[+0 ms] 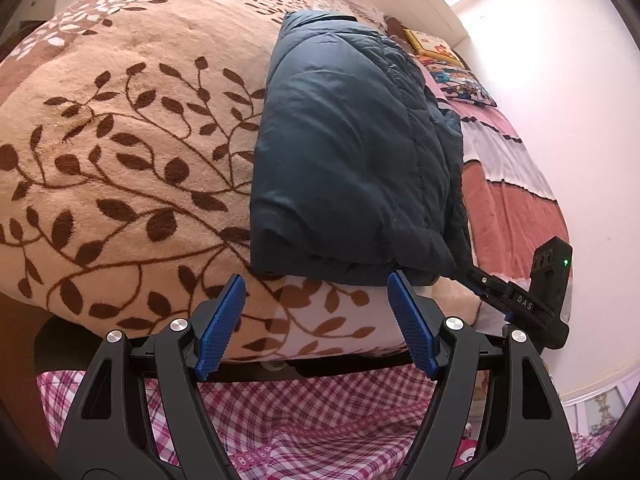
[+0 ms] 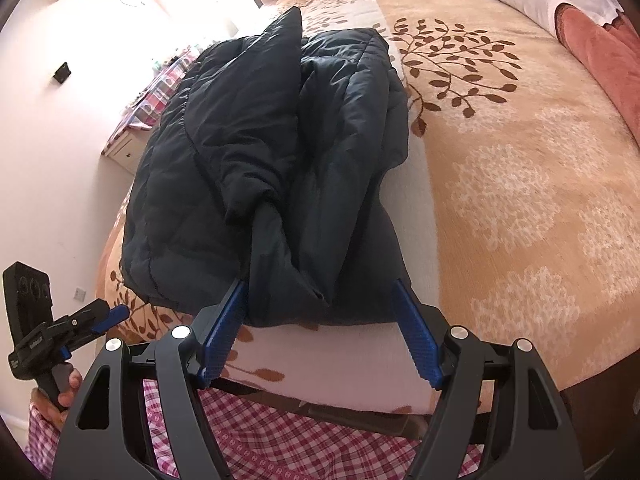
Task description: Fold large clothes
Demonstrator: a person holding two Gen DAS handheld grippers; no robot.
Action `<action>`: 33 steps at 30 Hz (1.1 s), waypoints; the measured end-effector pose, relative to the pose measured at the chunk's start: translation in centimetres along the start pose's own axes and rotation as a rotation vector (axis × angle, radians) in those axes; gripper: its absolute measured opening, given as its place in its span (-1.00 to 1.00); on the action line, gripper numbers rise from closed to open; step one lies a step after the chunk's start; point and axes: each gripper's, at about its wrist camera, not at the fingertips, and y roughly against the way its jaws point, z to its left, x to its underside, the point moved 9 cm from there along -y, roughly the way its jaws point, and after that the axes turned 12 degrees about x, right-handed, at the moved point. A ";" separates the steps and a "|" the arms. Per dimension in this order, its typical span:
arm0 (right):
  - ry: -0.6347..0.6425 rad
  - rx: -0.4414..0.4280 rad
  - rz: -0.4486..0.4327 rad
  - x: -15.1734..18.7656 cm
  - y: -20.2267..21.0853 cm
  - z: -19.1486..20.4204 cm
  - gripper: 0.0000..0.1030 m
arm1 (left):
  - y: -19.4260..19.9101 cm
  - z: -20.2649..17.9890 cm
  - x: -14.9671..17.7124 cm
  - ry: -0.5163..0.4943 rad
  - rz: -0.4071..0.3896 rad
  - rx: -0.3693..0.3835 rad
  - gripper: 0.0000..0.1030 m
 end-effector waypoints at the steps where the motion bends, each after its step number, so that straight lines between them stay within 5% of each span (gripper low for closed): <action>1: 0.000 0.001 -0.001 0.0 0.1 0.0 0.41 | 0.0 0.0 -0.1 -0.001 0.000 -0.004 0.41; 12: 0.011 0.003 -0.010 0.1 0.3 0.2 0.41 | -1.6 -0.5 -1.9 -0.041 0.008 -0.038 0.41; 27: 0.007 0.028 -0.014 1.2 0.9 -0.5 0.41 | -0.9 -0.9 0.4 -0.046 0.025 -0.045 0.41; 33: 0.011 0.057 -0.010 2.4 1.3 -0.9 0.41 | 0.1 -1.3 1.6 -0.116 -0.002 -0.172 0.41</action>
